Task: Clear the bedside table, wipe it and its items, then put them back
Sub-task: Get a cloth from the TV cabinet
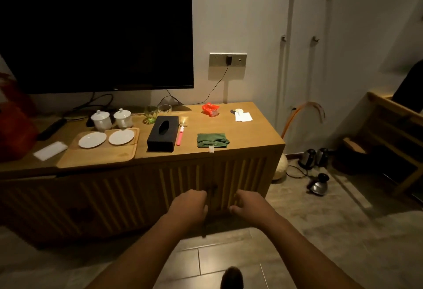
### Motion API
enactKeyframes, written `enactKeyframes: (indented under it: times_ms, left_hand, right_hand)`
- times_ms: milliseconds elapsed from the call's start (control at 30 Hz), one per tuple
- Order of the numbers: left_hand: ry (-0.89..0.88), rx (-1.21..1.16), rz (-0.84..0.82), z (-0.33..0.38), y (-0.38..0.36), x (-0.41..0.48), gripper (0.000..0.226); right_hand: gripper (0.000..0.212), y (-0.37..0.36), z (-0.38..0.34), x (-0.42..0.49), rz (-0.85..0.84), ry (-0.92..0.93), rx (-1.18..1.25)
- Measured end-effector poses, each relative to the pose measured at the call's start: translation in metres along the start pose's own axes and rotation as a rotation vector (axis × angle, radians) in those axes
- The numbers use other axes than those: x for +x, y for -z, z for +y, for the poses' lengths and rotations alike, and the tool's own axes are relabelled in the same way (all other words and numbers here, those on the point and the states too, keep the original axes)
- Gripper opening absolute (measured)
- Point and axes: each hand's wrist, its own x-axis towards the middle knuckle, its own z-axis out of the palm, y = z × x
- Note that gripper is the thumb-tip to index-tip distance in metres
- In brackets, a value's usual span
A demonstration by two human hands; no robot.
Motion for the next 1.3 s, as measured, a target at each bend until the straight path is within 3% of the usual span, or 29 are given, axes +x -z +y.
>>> enactKeyframes:
  times_ms: [200,300,500,667,767,933,1067,1200,1300]
  left_hand:
    - [0.085,-0.026,-0.045,-0.010,0.018,0.171,0.022]
    - [0.109,-0.034,-0.070,-0.017,0.029,0.245,0.026]
    - [0.117,-0.048,-0.110,-0.048,0.034,0.345,0.032]
    - [0.046,-0.078,-0.175,-0.089,0.020,0.440,0.038]
    - [0.030,-0.112,-0.189,-0.106,0.007,0.496,0.044]
    - [-0.086,0.036,-0.260,-0.117,-0.016,0.549,0.057]
    - [-0.118,0.137,-0.319,-0.123,-0.028,0.566,0.050]
    - [-0.156,0.136,-0.607,-0.116,-0.030,0.589,0.029]
    - [-0.293,0.086,-0.724,-0.099,-0.033,0.591,0.036]
  right_hand:
    - [0.041,0.037,0.029,0.174,-0.041,-0.020,0.030]
    - [0.038,0.058,0.034,0.254,-0.077,-0.016,-0.015]
    - [0.049,0.067,0.031,0.369,-0.161,0.012,-0.110]
    - [0.045,0.057,0.031,0.453,-0.152,-0.073,0.002]
    - [0.051,0.046,0.032,0.490,-0.144,-0.134,0.067]
    - [0.068,0.029,0.038,0.540,-0.145,-0.130,0.012]
    - [0.058,0.018,0.038,0.546,-0.123,-0.094,-0.046]
    - [0.030,0.011,0.036,0.541,-0.058,-0.208,-0.134]
    - [0.026,0.011,0.041,0.520,-0.107,-0.325,-0.081]
